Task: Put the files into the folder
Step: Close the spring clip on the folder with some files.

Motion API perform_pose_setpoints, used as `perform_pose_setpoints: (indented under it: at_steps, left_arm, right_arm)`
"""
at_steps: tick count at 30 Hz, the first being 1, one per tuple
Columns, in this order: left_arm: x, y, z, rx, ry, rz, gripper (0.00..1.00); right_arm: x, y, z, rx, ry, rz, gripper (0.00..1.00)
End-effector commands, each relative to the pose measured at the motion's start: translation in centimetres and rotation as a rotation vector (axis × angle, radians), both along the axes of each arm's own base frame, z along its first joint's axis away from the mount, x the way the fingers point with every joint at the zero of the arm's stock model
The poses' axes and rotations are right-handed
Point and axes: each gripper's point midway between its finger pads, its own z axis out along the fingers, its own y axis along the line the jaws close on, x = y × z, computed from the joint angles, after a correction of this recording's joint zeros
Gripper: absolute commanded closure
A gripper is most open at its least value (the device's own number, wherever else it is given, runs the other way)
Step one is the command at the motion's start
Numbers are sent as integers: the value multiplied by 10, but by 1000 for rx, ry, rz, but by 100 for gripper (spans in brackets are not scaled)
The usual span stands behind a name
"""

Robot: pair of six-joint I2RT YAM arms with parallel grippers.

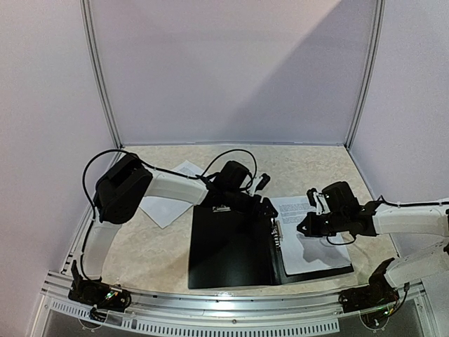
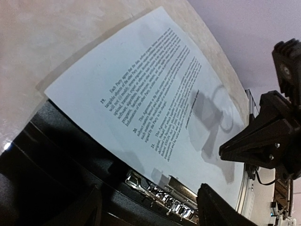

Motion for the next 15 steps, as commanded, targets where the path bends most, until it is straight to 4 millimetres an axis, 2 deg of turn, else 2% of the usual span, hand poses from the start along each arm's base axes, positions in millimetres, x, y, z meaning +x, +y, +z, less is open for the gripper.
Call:
perform_pose_setpoints:
  at_steps: [1, 9, 15]
  left_arm:
    - [-3, -4, -7, -28, 5, -36, 30]
    - [-7, -7, -22, -27, 38, -55, 30]
    - [-13, -12, -20, -63, 57, -90, 31]
  right_arm:
    - [-6, -6, -20, -10, 41, 2, 99]
    - [-21, -15, -48, -62, 128, 8, 100]
    - [-32, -22, -66, -98, 194, 1, 100]
